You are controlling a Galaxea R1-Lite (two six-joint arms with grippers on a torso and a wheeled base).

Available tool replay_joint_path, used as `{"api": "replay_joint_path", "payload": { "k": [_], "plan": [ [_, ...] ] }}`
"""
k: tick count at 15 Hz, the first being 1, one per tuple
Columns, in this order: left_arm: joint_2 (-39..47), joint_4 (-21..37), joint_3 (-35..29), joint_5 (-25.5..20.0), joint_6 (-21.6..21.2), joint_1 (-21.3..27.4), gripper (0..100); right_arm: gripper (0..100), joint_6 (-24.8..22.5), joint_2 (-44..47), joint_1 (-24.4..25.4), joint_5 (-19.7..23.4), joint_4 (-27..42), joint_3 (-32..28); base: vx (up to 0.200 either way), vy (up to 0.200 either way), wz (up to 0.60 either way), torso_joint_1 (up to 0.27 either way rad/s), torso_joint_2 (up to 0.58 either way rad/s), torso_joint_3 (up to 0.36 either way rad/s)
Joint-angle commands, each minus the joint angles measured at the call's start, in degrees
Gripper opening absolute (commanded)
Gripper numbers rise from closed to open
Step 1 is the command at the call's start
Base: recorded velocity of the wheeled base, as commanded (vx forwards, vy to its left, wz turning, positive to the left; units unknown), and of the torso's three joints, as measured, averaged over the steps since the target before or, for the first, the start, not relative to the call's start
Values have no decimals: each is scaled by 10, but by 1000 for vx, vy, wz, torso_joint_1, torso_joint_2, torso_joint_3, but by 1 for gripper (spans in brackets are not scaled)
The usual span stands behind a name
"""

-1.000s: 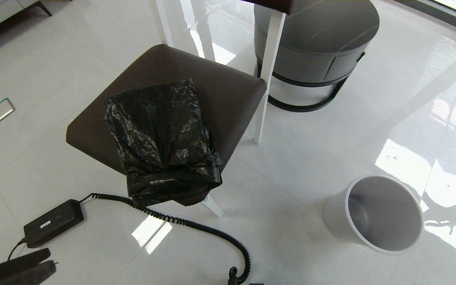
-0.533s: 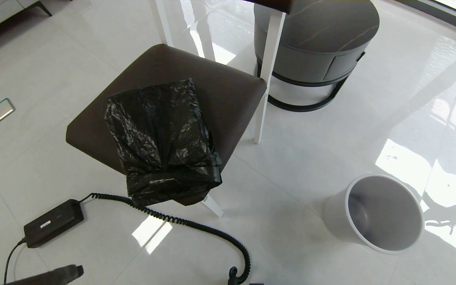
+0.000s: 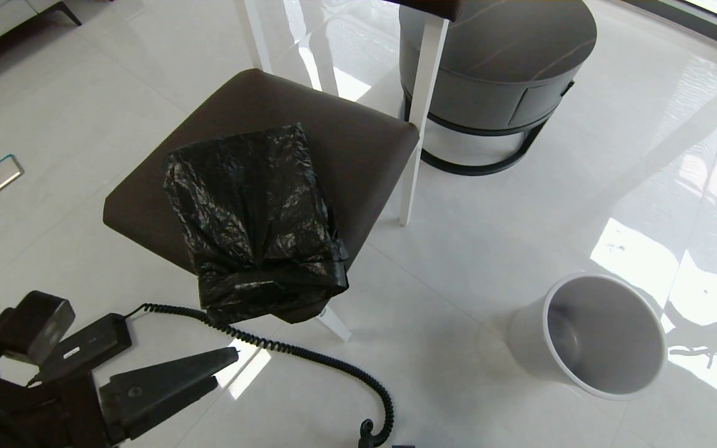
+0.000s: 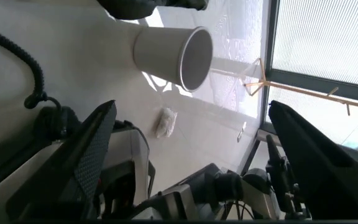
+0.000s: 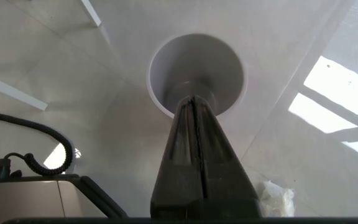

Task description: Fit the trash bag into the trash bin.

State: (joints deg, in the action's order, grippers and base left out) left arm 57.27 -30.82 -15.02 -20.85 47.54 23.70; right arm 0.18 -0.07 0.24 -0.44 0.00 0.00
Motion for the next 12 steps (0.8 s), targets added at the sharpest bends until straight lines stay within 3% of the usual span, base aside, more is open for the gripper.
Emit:
{"api": "replay_joint_path", "payload": {
  "k": [1, 5, 12],
  "plan": [
    [64, -28, 2, 0, 0, 1, 100, 0, 0, 1, 0, 0, 0, 0, 0, 0, 0, 0, 0, 0],
    [128, -108, -1, 3, 1, -1, 100, 0, 2, 1, 0, 0, 0, 0, 0, 0, 0, 0, 0, 0],
    [182, -110, -19, 20, -3, -28, 100, 0, 2, 1, 0, 0, 0, 0, 0, 0, 0, 0, 0, 0]
  ]
}}
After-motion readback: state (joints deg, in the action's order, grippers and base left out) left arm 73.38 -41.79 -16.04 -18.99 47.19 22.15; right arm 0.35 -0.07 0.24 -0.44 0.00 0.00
